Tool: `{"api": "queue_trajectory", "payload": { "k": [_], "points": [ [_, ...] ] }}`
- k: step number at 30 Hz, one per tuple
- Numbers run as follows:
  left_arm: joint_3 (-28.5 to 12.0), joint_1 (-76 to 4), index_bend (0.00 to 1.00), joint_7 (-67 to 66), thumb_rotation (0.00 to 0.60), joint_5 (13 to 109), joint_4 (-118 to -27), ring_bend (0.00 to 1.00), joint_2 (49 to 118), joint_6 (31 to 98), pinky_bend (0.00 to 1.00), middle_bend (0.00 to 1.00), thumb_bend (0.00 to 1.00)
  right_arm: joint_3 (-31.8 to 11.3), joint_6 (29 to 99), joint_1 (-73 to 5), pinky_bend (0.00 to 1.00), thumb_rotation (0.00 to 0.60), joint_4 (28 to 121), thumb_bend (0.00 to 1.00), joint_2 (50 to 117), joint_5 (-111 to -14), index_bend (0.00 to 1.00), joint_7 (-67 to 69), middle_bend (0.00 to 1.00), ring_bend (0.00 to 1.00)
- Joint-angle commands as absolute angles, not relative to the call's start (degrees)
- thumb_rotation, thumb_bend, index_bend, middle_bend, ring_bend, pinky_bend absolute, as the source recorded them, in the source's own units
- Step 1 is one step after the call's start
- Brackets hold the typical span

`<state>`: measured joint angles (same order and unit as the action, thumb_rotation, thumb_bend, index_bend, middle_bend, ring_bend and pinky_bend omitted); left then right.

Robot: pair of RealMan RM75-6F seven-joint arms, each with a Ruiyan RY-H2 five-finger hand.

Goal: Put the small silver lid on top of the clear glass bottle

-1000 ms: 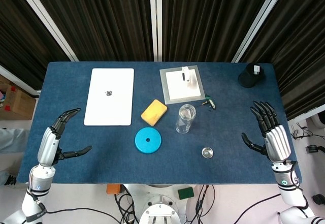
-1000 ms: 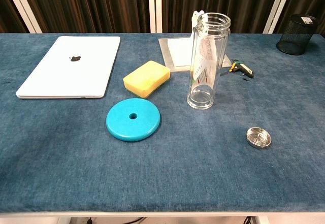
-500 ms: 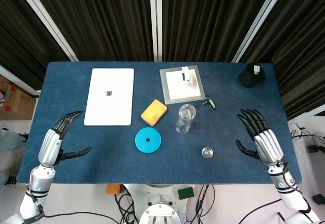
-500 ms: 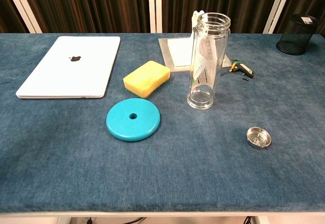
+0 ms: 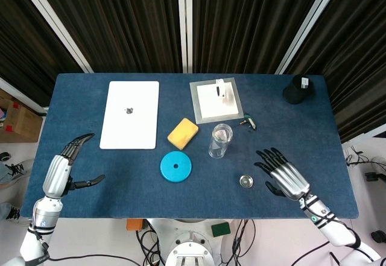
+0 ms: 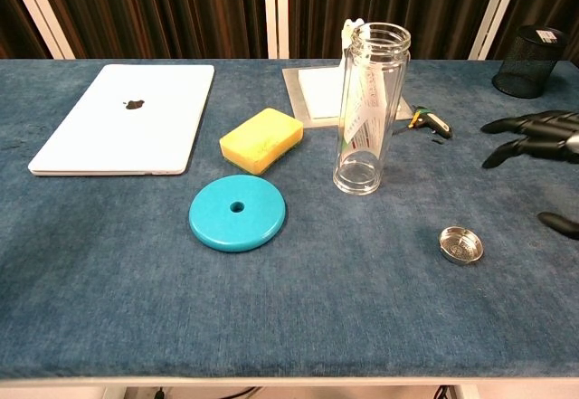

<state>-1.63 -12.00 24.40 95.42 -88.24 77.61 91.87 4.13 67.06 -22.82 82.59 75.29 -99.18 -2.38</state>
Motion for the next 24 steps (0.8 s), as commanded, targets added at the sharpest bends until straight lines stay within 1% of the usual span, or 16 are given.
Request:
{"api": "queue_trajectory", "payload": {
  "k": [1,8,13,20,24],
  "points": [
    [-1.5,-11.9,0.14,24.4,0.600,95.2,-88.3,0.16,77.5,91.6,0.20,0.16,0.04,4.1,64.2,-25.0,0.00,0.600,81.0,0.43,77.5,-99.3,0.29,-4.8,0.02,0.00],
    [-1.1,-11.9,0.14,24.4,0.600,95.2,-88.5,0.16,77.0,90.7,0.19,0.16,0.04,4.2,63.4,-26.2,0.00,0.600,77.8,0.45,81.1,-100.0,0.34,-5.9,0.03,0.00],
    [-1.0,-11.9,0.15,24.7,0.600,95.0,-88.3,0.16,76.9,90.3,0.18,0.16,0.05,4.4,64.3,-26.6,0.00,0.600,76.5,0.44,82.7,-100.5,0.37,-4.9,0.03,0.00],
    [-0.9,-11.7,0.15,24.8,0.600,95.0,-88.2,0.16,76.9,90.5,0.18,0.16,0.05,5.2,64.7,-26.9,0.00,0.600,75.8,0.43,83.2,-101.1,0.44,-4.4,0.04,0.00],
    [-0.9,-11.5,0.15,25.0,0.600,95.0,-88.0,0.16,77.0,90.5,0.18,0.16,0.05,5.4,64.6,-26.8,0.00,0.600,75.9,0.43,83.2,-100.4,0.45,-4.9,0.04,0.00]
  ]
}}
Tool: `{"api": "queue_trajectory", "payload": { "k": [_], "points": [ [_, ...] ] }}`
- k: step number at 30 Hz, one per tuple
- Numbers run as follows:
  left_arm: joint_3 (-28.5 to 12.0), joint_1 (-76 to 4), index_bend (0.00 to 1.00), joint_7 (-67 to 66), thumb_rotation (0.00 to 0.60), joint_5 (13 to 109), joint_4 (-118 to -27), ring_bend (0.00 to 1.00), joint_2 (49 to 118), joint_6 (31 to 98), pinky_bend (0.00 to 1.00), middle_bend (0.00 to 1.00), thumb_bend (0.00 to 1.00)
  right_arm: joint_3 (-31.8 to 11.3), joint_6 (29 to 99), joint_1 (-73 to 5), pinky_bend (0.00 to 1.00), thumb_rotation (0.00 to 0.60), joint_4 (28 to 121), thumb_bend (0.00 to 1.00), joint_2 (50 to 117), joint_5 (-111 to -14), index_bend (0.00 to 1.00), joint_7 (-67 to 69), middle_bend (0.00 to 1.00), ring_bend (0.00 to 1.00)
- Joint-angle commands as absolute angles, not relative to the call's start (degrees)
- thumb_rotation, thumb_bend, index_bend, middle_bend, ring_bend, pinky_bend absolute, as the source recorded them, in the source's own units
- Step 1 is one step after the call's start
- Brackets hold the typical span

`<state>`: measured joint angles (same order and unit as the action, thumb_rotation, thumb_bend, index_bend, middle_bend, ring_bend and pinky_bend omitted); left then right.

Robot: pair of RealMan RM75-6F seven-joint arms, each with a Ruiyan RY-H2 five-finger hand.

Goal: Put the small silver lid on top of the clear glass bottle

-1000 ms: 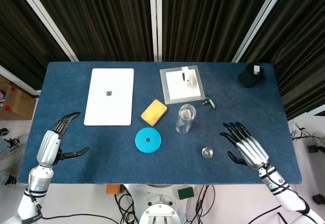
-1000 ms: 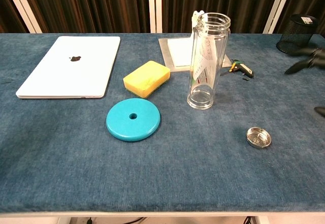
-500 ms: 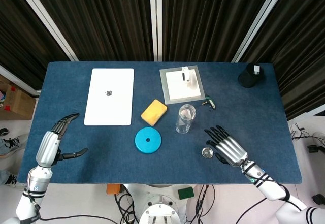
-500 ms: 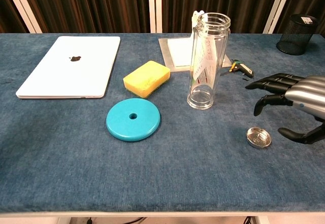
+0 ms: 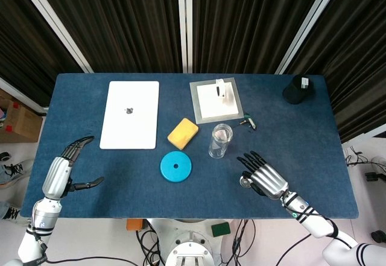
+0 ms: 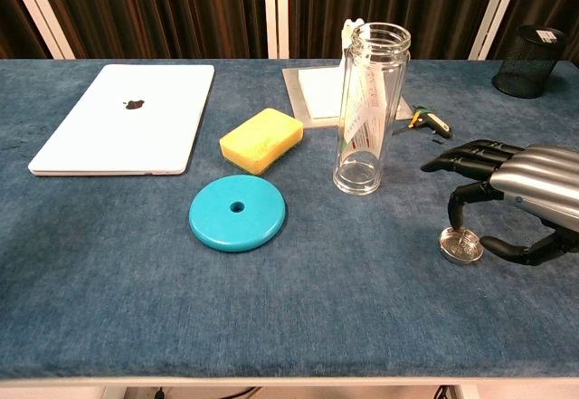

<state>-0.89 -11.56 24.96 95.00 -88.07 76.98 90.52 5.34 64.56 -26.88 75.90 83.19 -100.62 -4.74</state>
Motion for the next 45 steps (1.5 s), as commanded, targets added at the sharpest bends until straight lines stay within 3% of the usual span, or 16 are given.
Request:
{"api": "queue_trajectory", "payload": {
  "k": [1,23,45],
  "points": [
    [-0.9,-11.5,0.15,25.1,0.600,95.0,-87.9,0.16,77.0,90.5,0.18,0.16,0.05,5.4,64.6,-26.8,0.00,0.600,76.0,0.43,83.2,-100.3,0.45,-4.9,0.04,0.00],
    [-1.0,-11.5,0.15,25.8,0.600,94.9,-87.3,0.16,77.2,90.1,0.18,0.16,0.05,5.7,64.2,-27.5,0.00,0.600,75.6,0.43,84.2,-99.3,0.53,-5.4,0.04,0.00],
    [-1.0,-11.4,0.15,26.6,0.600,94.7,-86.6,0.16,77.4,90.1,0.18,0.16,0.05,5.9,63.6,-28.0,0.00,0.600,75.9,0.43,84.6,-98.4,0.55,-6.4,0.04,0.00]
  ]
}}
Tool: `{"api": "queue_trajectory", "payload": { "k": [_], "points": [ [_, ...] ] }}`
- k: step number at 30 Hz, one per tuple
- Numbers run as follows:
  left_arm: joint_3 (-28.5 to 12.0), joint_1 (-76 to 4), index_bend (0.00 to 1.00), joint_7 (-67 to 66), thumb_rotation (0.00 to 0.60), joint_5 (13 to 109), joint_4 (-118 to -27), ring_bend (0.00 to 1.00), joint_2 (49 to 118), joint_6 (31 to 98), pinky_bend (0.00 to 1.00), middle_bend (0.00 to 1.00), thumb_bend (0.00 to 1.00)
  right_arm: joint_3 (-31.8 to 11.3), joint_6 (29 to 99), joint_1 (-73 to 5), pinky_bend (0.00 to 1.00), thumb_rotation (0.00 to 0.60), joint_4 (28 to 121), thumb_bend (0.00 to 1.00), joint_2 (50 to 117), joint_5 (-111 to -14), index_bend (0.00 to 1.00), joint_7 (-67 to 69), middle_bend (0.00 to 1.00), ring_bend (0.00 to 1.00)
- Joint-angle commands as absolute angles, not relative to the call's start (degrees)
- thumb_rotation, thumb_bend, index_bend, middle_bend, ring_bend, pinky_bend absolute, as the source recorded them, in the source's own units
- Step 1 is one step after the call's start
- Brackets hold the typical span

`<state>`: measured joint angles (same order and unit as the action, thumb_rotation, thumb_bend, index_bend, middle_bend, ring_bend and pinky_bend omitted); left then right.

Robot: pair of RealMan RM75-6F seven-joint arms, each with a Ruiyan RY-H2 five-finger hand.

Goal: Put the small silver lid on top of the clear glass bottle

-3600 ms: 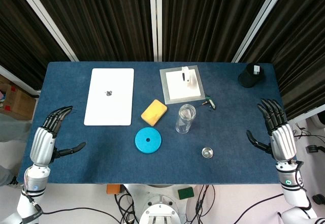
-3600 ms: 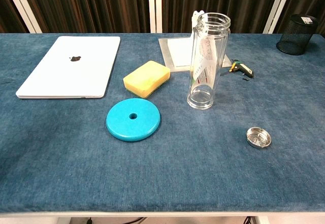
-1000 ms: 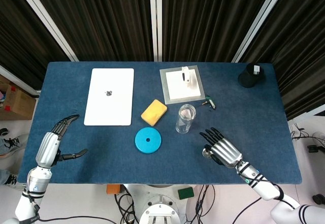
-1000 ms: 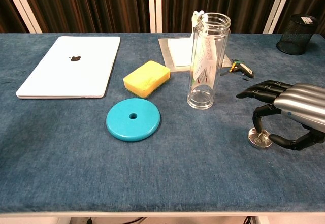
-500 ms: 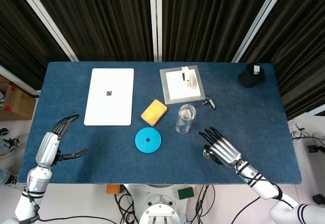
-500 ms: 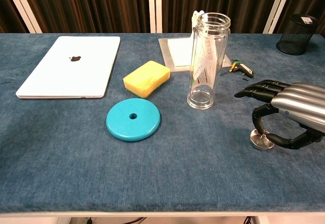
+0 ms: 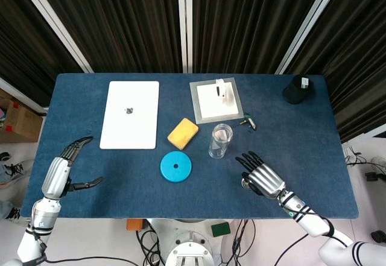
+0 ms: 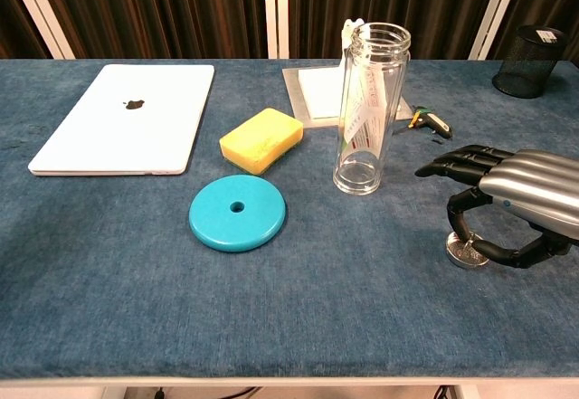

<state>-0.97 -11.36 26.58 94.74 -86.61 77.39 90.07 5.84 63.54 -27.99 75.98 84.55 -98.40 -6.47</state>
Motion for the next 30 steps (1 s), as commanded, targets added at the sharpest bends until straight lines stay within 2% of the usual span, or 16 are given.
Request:
{"api": "queue_trajectory", "payload": {
  "k": [1,18,30],
  "points": [
    [-1.0,-11.4,0.15,26.7,0.600,94.7,-86.5,0.16,77.4,90.0,0.18,0.16,0.05,5.9,63.6,-28.0,0.00,0.600,75.8,0.43,84.7,-98.4,0.56,-6.4,0.04,0.00],
    [-1.2,-11.5,0.15,27.3,0.600,94.4,-86.1,0.16,77.3,89.7,0.19,0.16,0.05,5.7,64.2,-28.2,0.00,0.600,75.7,0.43,84.8,-98.2,0.60,-6.2,0.05,0.00],
    [-1.2,-11.6,0.15,27.1,0.600,94.7,-86.6,0.16,77.1,89.8,0.19,0.16,0.05,2.4,74.8,-27.1,0.00,0.600,81.0,0.43,78.4,-101.1,0.62,-5.7,0.06,0.00]
  ]
}}
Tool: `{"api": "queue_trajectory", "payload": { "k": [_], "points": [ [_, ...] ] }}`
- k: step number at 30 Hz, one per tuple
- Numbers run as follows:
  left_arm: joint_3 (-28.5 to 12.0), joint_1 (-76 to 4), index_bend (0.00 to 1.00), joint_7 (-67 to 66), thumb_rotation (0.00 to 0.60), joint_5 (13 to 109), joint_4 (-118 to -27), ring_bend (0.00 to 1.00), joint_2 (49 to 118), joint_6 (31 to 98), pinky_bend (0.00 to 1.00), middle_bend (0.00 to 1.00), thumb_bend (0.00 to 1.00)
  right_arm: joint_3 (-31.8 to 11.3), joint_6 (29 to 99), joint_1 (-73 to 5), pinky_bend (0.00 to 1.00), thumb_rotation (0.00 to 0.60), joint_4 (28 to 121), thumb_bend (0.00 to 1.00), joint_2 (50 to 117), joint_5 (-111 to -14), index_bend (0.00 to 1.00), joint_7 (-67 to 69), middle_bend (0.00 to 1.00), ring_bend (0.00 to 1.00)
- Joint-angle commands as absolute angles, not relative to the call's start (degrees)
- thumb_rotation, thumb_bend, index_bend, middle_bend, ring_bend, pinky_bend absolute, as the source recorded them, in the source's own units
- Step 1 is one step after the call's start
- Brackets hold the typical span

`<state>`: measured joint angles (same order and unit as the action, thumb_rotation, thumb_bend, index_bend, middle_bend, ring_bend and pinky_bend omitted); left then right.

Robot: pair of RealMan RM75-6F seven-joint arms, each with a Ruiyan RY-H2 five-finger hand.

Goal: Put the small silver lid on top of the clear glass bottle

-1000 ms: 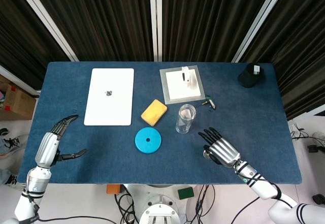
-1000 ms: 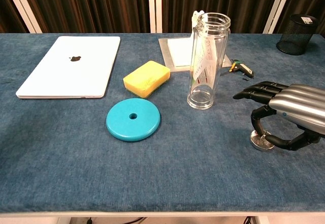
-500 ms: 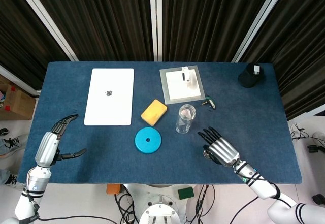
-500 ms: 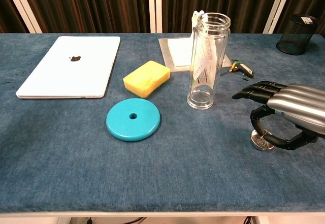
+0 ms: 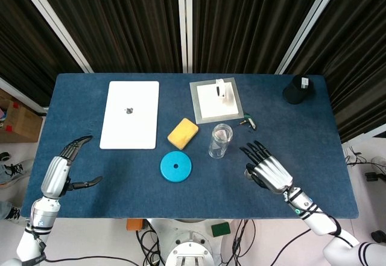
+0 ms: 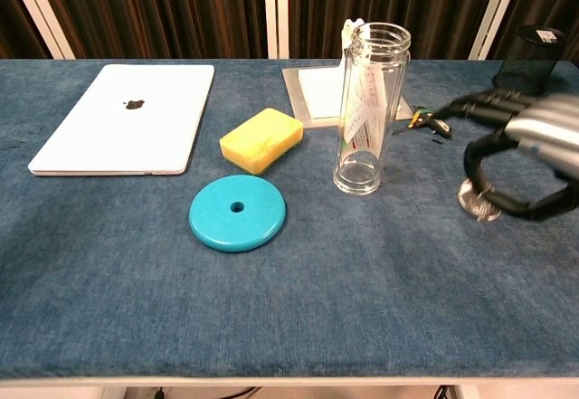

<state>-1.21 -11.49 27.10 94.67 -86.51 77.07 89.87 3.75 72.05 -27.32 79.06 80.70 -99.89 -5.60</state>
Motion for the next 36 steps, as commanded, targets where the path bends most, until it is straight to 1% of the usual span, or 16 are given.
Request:
{"api": "queue_trajectory", "payload": {
  "k": [1,6,12,17,24,30,36],
  "points": [
    [-1.2,-11.6,0.15,27.0,0.600,94.8,-86.6,0.16,77.1,89.8,0.19,0.16,0.05,2.0,75.5,-27.2,0.00,0.600,81.6,0.43,77.7,-101.4,0.62,-5.9,0.06,0.00],
    [-1.1,-11.7,0.15,27.0,0.600,95.0,-86.5,0.16,77.4,89.7,0.19,0.16,0.05,-0.8,76.6,-28.6,0.00,0.600,84.9,0.43,74.5,-101.5,0.63,-6.6,0.06,0.00],
    [-1.1,-11.7,0.15,27.2,0.600,94.7,-86.5,0.16,77.5,89.5,0.19,0.16,0.05,-5.5,74.7,-32.2,0.00,0.600,89.3,0.40,70.8,-100.4,0.64,-7.7,0.07,0.00],
    [-1.3,-11.8,0.15,27.4,0.600,94.4,-86.3,0.16,77.5,89.4,0.19,0.16,0.05,-8.4,73.0,-35.0,0.00,0.600,91.2,0.39,70.0,-99.4,0.64,-8.8,0.07,0.00],
    [-1.3,-11.7,0.15,28.0,0.600,94.1,-85.8,0.16,77.5,89.2,0.19,0.16,0.05,-10.3,72.1,-37.8,0.00,0.600,88.5,0.38,73.2,-98.9,0.64,-8.2,0.07,0.00],
    [-1.2,-11.6,0.15,28.3,0.600,93.9,-85.6,0.16,77.3,89.2,0.19,0.16,0.05,-10.2,74.4,-38.7,0.00,0.600,83.3,0.38,77.3,-100.2,0.64,-6.6,0.08,0.00],
    [-1.3,-11.8,0.15,28.2,0.600,93.8,-85.6,0.16,77.4,88.7,0.19,0.16,0.05,-10.5,73.5,-39.7,0.00,0.600,82.1,0.38,78.4,-98.9,0.64,-6.0,0.08,0.00]
  ]
}}
